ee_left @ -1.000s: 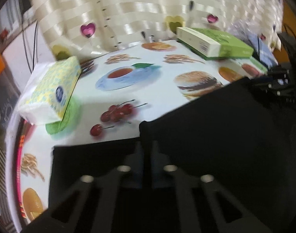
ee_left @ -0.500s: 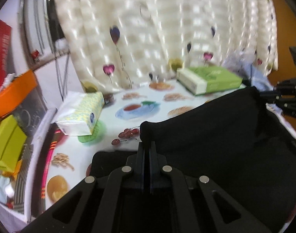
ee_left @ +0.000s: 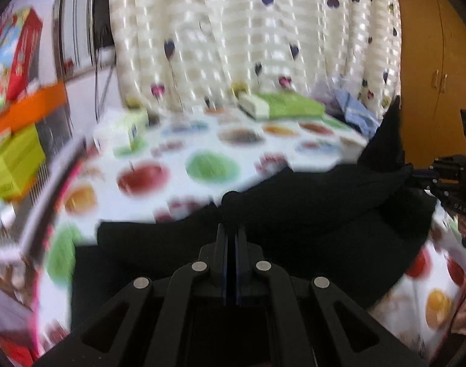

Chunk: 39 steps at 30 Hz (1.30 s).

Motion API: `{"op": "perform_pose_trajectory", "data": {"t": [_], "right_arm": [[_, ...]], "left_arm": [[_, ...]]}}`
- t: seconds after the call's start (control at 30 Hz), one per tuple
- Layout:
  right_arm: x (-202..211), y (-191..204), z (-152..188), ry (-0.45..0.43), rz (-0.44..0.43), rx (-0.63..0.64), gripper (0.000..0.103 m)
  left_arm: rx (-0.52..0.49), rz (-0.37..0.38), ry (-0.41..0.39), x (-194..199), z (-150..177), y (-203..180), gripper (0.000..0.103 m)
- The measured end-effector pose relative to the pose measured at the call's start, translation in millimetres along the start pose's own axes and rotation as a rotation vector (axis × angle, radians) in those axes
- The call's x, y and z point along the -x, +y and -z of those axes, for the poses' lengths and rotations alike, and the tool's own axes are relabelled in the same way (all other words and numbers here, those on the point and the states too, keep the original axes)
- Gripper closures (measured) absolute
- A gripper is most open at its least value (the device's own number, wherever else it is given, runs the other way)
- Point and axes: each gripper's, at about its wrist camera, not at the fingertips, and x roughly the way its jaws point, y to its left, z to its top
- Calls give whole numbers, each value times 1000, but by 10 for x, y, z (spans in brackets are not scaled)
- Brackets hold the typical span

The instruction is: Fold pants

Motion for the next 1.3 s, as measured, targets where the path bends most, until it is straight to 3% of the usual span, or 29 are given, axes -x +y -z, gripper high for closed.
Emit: {"op": "perform_pose_trajectory", "data": {"t": [0.13, 0.23, 0.37, 0.4, 0.53, 0.67, 0.83, 0.93, 0.97, 1.0, 1.03, 1.1, 1.23, 1.3], "right_arm": [[-85, 12, 300, 118, -40, -84, 97], [-21, 51, 430, 136, -42, -97, 93], [190, 105, 391, 78, -81, -108, 57], [217, 112, 369, 63, -88, -107, 54], [228, 167, 243, 21, -103, -90, 54], [94, 103, 150, -7, -95, -132, 54], [-87, 31, 97, 1, -95, -193, 54], [-127, 23, 73, -4, -103, -205, 54], [-130, 24, 69, -4, -104, -204, 54], [-135, 31, 65, -3, -104, -201, 54], [-138, 43, 66, -3, -105, -194, 54], [-150, 60, 71, 0, -108, -185, 54], [-190, 66, 83, 11, -109, -181, 54], [-222, 77, 92, 17, -116, -182, 54]], "left_arm": [[49, 15, 90, -50, 323, -48, 96], [126, 37, 100, 35, 477, 7, 93], [214, 67, 67, 251, 576, 115, 84], [231, 53, 51, 305, 574, 148, 77], [272, 16, -19, 442, 447, 254, 55], [286, -43, -45, 365, 236, 259, 49], [194, -72, 46, -162, -44, 42, 49], [146, -141, 136, -511, -100, -26, 50], [139, -156, 160, -601, -94, -15, 55], [137, -171, 166, -656, -72, 7, 81], [150, -193, 176, -679, -38, 49, 97], [191, -188, 137, -561, 21, 129, 98], [287, -259, -1, -31, 258, 310, 98], [361, -299, -32, 215, 457, 445, 98]]}}
